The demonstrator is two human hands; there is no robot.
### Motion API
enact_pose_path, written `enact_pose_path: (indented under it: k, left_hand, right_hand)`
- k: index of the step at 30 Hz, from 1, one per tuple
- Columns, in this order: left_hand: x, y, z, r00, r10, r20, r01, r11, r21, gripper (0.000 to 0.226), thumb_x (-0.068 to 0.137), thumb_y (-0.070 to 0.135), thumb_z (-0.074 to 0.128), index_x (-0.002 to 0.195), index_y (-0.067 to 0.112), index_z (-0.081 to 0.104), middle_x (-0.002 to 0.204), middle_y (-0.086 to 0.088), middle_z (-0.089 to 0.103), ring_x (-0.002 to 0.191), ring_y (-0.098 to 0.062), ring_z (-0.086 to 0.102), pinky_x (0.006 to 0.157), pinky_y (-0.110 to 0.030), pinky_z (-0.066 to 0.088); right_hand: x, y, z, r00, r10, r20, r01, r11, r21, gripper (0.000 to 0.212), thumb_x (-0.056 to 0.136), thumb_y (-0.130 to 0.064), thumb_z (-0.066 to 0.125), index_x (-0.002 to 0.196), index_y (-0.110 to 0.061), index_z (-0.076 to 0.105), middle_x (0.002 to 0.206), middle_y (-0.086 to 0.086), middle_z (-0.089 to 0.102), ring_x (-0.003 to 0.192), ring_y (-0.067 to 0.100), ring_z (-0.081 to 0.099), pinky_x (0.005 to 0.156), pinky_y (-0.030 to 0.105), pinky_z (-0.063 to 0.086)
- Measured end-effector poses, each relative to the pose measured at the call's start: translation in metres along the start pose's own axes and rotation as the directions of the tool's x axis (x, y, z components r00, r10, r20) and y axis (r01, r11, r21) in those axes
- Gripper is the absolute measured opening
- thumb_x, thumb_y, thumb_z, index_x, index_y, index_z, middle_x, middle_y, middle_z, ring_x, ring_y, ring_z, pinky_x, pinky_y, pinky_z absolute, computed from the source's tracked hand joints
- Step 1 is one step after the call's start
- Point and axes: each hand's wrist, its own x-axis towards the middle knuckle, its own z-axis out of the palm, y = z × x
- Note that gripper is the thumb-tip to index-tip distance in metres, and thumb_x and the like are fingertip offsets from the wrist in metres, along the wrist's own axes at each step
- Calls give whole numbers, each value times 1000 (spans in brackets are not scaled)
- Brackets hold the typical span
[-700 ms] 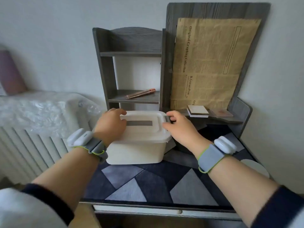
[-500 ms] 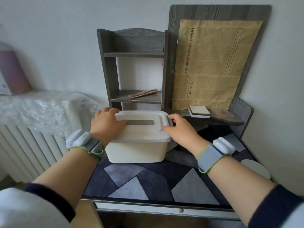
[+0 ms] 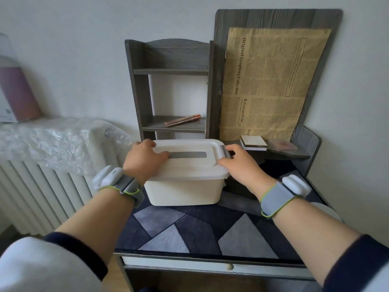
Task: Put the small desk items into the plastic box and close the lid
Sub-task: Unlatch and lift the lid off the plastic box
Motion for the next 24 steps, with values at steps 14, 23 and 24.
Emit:
enact_pose_path:
  k: [14, 23, 24]
  left_hand:
    - [-2, 32, 32, 994, 106, 17, -101, 981, -162, 45, 88, 22, 59, 133, 15, 54, 133, -12, 51, 113, -30, 55, 97, -36, 44]
    - [2, 24, 40, 999, -35, 27, 41, 954, -296, 39, 96, 22, 43, 133, 12, 51, 128, -16, 57, 112, -35, 56, 97, -44, 47]
    - [1, 24, 41, 999, -36, 24, 42, 951, -306, 38, 97, 22, 42, 133, 12, 51, 128, -16, 58, 111, -35, 56, 96, -44, 48]
  right_hand:
    - [10, 37, -36, 979, 52, -198, -67, 995, -72, 48, 90, -31, 58, 135, -20, 46, 104, 0, 60, 82, 16, 60, 52, 24, 41]
    - [20, 40, -31, 951, 120, -284, -159, 980, -119, 32, 95, -42, 47, 115, -17, 51, 81, -8, 52, 66, 9, 51, 48, 24, 34]
    - [20, 41, -30, 950, 122, -286, -159, 981, -111, 33, 95, -42, 47, 116, -16, 51, 85, -4, 56, 69, 13, 53, 48, 25, 35]
